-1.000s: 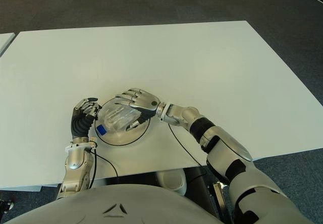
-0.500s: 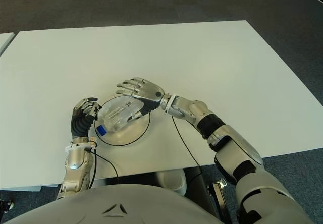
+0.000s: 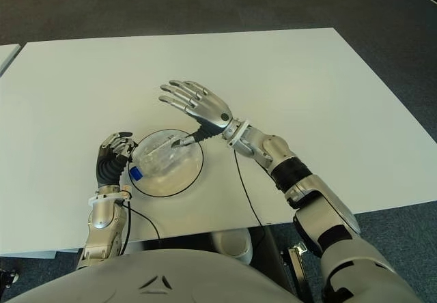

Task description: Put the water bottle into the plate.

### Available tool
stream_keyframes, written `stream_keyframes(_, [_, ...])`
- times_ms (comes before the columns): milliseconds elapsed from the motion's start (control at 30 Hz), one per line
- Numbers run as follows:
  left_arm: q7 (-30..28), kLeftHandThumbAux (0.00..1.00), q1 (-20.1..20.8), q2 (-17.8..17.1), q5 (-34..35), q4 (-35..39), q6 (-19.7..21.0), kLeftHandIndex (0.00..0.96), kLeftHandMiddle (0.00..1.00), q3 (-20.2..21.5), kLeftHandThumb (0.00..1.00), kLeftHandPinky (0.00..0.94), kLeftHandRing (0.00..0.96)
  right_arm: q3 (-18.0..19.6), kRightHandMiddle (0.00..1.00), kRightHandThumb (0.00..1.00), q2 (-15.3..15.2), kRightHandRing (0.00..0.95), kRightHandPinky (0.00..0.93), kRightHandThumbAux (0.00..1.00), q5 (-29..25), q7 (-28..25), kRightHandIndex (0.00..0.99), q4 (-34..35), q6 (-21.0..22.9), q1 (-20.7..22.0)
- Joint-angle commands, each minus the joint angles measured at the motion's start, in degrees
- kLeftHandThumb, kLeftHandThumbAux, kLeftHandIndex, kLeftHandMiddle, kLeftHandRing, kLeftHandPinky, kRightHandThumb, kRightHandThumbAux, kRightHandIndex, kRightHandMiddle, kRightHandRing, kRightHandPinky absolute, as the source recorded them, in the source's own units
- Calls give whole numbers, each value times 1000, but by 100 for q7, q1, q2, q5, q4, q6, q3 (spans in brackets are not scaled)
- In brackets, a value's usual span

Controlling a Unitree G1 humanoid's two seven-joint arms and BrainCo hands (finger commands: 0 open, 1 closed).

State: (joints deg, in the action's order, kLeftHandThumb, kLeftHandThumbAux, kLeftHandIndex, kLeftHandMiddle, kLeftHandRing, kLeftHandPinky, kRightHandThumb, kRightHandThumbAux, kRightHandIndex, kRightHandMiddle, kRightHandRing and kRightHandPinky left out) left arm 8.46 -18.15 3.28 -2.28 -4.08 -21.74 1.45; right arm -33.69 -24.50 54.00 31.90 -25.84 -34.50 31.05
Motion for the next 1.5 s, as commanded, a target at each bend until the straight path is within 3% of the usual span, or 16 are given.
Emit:
stream_keyframes(33, [-34, 677, 0, 22, 28, -29, 177, 404, 575, 15, 837, 753, 767, 312, 0, 293, 74, 0, 0, 228, -412, 122, 0, -9, -158, -264])
stream_keyframes(300, [-37, 677, 11, 41, 44, -24, 173, 404, 575, 12, 836, 750, 763, 879, 0, 215, 158, 0, 0, 356, -932, 361, 0, 180, -248, -740])
stream_keyframes(533, [-32, 679, 2, 79, 67, 17, 222, 400, 570, 15, 835, 745, 757, 1466, 0, 266, 530, 0, 22, 480, -1922, 287, 0, 191, -435, -1195])
stream_keyframes(633, [-41, 679, -8, 77, 67, 25, 227, 399, 570, 10, 835, 754, 760, 1785, 0, 314, 713, 0, 31, 545, -2588, 160, 0, -375, -606, -1410])
stream_keyframes(733, [-46, 679, -8, 72, 73, 28, 247, 399, 570, 10, 835, 756, 762, 1970, 0, 339, 872, 0, 43, 596, -2903, 41, 0, -512, -641, -1495])
stream_keyframes(867, [-53, 678, -5, 68, 77, 26, 252, 400, 571, 3, 835, 756, 763, 2165, 0, 315, 1072, 0, 73, 677, -3053, 50, 0, -583, -652, -1598])
stream_keyframes(900, [-56, 678, 0, 65, 76, 16, 231, 401, 572, 0, 835, 756, 763, 2215, 0, 257, 1172, 0, 76, 750, -3065, 146, 0, -621, -664, -1689])
stream_keyframes(1067, [-44, 678, 22, 56, 56, -22, 185, 402, 574, -3, 836, 762, 767, 2355, 44, 254, 1599, 53, 131, 818, -3096, 388, 49, -715, -661, -2084])
stream_keyframes(1167, [-34, 677, 20, 56, 47, -19, 212, 403, 575, -3, 836, 757, 768, 2439, 79, 259, 1796, 85, 161, 878, -3215, 348, 136, -752, -614, -2284])
stream_keyframes(1367, [-34, 678, -8, 84, 89, 11, 249, 402, 570, 0, 836, 740, 760, 2635, 142, 274, 2038, 139, 223, 965, -3639, -90, 215, -637, -244, -2498])
stream_keyframes(1500, [-31, 678, -19, 84, 79, 8, 210, 402, 570, -6, 835, 745, 756, 2773, 243, 354, 2143, 198, 261, 991, -3976, -480, 258, -641, -27, -2581])
